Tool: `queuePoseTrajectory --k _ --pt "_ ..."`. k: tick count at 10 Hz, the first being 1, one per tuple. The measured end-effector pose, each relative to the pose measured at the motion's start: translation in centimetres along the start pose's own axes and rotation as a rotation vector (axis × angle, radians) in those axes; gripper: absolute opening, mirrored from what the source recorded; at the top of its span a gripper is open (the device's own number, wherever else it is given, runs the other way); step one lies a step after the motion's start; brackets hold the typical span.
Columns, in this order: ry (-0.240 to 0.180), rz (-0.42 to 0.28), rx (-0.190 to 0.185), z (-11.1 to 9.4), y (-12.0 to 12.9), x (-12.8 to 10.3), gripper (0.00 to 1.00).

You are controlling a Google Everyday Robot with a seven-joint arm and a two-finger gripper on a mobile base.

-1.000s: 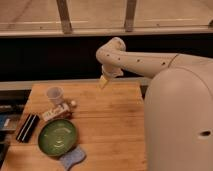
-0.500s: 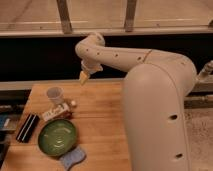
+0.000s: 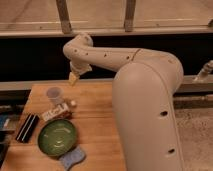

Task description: Pick up the ceramic cup

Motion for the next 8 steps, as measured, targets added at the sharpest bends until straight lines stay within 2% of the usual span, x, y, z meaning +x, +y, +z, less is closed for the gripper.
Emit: queuePoseTrajectory --k 5,8 --pt "-0.005 -0.028 0.001 0.3 0.7 -0.3 0.80" --pt "0.005 -0.098 -0.027 2.1 3.9 -3.6 0.80"
